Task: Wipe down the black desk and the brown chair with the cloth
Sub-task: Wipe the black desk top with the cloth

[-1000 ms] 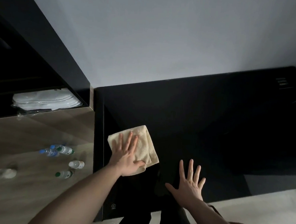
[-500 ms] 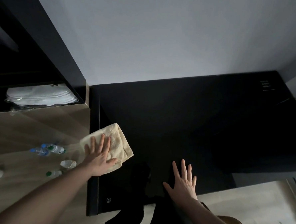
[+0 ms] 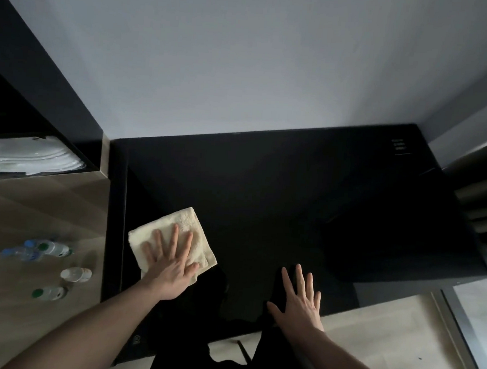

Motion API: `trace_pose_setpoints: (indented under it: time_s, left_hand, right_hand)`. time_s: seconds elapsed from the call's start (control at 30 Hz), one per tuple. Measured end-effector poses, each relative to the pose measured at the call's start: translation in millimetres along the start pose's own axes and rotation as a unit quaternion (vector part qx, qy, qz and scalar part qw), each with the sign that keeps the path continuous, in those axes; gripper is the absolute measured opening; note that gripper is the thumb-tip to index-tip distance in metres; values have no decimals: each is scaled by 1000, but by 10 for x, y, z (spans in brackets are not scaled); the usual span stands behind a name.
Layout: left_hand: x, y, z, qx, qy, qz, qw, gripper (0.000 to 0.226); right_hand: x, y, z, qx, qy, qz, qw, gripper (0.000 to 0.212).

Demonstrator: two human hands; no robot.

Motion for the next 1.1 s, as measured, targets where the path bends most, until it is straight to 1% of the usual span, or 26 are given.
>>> trace_pose_setpoints:
  time_s: [0.1, 0.23, 0.3, 0.4, 0.47, 0.57, 0.63, 0.7, 0.73, 0.83, 0.97, 1.03, 1.1]
  left_hand:
    - [305, 34, 96, 2, 8, -3, 1000, 83]
    - [838, 65, 279, 2, 27, 2, 1000, 89]
    - [1185, 68, 375, 7, 28, 6, 1000, 87]
    - [1792, 61, 534, 21, 29, 2, 999, 76]
    - [2229, 33, 667, 28, 34, 5, 999, 75]
    - [2821, -19, 833, 9, 56, 15, 998, 76]
    - [3055, -71, 889, -13, 71, 16, 997, 77]
    - [3083, -135, 872, -27, 80, 21, 996, 78]
    - [3021, -168, 834, -21, 87, 32, 995, 78]
    - [2688, -218, 662, 13, 112, 52, 992, 76]
    - [2319, -217, 521, 53, 106, 59, 991, 80]
    - [2300, -207, 560, 60, 113, 83, 988, 80]
    - [2348, -182, 613, 47, 118, 81, 989, 80]
  right_hand:
    - [236, -172, 75, 7, -8, -1, 1000, 97]
    - [669, -417, 241, -3, -19, -11, 1000, 96]
    - [952, -568, 341, -6, -24, -20, 999, 95]
    - [1404, -798, 470, -9, -21, -24, 999, 96]
    - [1691, -937, 532, -9, -15, -27, 999, 96]
    - [2082, -1097, 588, -10, -7, -37, 999, 96]
    - [2277, -1169, 596, -16, -3, -45, 999, 96]
    - [2367, -1208, 593, -24, -5, -50, 998, 97]
    - [2362, -1210, 596, -27, -4, -49, 998, 98]
    - [2213, -1172, 587, -31, 7, -31, 999, 101]
    - [2022, -1110, 592, -18, 23, -9, 1000, 100]
    - [2011, -1107, 595, -5, 22, 0, 1000, 99]
    - [2048, -1112, 588, -3, 20, 1, 1000, 98]
Point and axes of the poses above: each hand's wrist, its own z-axis towards the middle knuckle, its own y-axis out of the palm, x = y × z, the point moved 2 cm from there along z, towards the middle knuckle, and after that the axes turned 8 degrees about -x, right-handed, at the moved point
